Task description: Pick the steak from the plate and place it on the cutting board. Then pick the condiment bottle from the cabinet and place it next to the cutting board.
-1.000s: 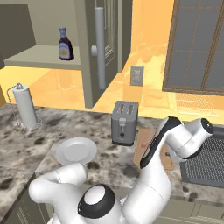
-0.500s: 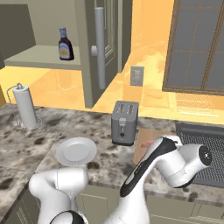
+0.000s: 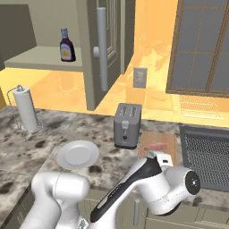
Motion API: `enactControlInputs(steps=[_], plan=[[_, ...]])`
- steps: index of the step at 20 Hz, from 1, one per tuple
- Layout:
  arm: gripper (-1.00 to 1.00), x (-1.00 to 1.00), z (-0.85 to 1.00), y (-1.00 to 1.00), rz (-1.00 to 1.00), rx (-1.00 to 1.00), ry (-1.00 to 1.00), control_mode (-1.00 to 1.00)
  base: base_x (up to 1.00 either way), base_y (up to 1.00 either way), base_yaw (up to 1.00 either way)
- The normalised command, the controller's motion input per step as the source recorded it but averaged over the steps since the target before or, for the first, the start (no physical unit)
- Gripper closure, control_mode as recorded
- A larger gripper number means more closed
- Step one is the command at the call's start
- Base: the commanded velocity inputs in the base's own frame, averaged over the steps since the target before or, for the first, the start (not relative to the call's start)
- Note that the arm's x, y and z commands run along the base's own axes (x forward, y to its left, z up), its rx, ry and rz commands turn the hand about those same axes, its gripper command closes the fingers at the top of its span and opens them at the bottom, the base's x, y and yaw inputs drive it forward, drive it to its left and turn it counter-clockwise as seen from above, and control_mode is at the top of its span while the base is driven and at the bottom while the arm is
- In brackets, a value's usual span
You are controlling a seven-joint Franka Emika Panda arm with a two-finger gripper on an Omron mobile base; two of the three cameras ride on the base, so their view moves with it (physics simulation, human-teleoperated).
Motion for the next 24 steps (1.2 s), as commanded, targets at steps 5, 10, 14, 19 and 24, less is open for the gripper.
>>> enactControlInputs(steps=[5, 10, 14, 19, 24], plan=[[-1.0, -0.21, -0.01, 0.27, -0.02, 0.1, 0.11, -1.0, 0.0, 0.0, 0.0], [-1.0, 0.09, -0.06, 0.03, 0.0, 0.09, 0.15, -1.0, 0.0, 0.0, 0.0], [-1.0, 0.0, 0.0, 0.24, 0.0, 0.16, 0.35, -1.0, 0.0, 0.0, 0.0], [-1.0, -0.09, 0.0, 0.24, 0.0, 0.21, 0.35, -1.0, 0.0, 0.0, 0.0], [-1.0, -0.22, 0.13, 0.14, 0.0, 0.23, 0.18, -1.0, 0.0, 0.0, 0.0]])
